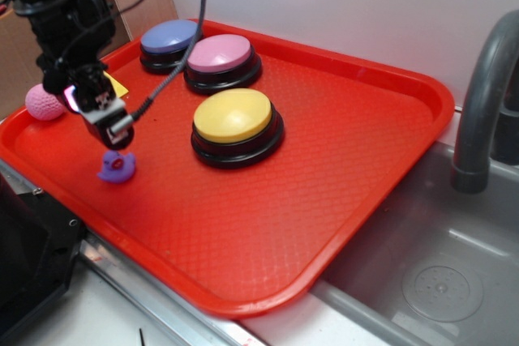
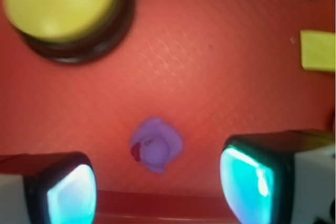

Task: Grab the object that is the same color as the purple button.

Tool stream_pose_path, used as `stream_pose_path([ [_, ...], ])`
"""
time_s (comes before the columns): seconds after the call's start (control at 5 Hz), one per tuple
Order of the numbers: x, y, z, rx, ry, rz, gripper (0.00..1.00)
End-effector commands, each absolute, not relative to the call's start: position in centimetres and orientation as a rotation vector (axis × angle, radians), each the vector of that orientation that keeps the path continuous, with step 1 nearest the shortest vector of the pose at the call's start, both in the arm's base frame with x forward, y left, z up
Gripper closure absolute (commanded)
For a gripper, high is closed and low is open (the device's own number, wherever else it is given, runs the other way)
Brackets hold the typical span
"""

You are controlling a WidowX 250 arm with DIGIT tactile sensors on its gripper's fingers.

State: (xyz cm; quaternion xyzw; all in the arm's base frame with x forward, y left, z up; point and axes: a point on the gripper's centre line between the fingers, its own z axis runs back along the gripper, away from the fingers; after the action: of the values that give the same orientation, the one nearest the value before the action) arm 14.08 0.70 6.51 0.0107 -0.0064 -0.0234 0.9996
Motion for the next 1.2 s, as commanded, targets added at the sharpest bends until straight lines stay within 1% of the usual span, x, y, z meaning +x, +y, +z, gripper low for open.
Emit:
stream_pose_path([
  [0.0, 13.3, 1.3, 4.2, 0.049, 0.033, -0.044, 0.00],
  [0.2, 13.4, 1.5, 3.0, 0.030, 0.039, -0.067, 0.00],
  [0.4, 13.8, 1.4, 2.1, -0.008, 0.021, -0.084, 0.00],
  [0.6, 14.4, 0.7, 1.6, -0.007, 0.029, -0.095, 0.00],
  [0.8, 14.5, 0.3, 1.5, -0.003, 0.025, -0.092, 1.00],
  [1.0, 14.3, 0.3, 2.0, 0.006, 0.031, -0.088, 1.00],
])
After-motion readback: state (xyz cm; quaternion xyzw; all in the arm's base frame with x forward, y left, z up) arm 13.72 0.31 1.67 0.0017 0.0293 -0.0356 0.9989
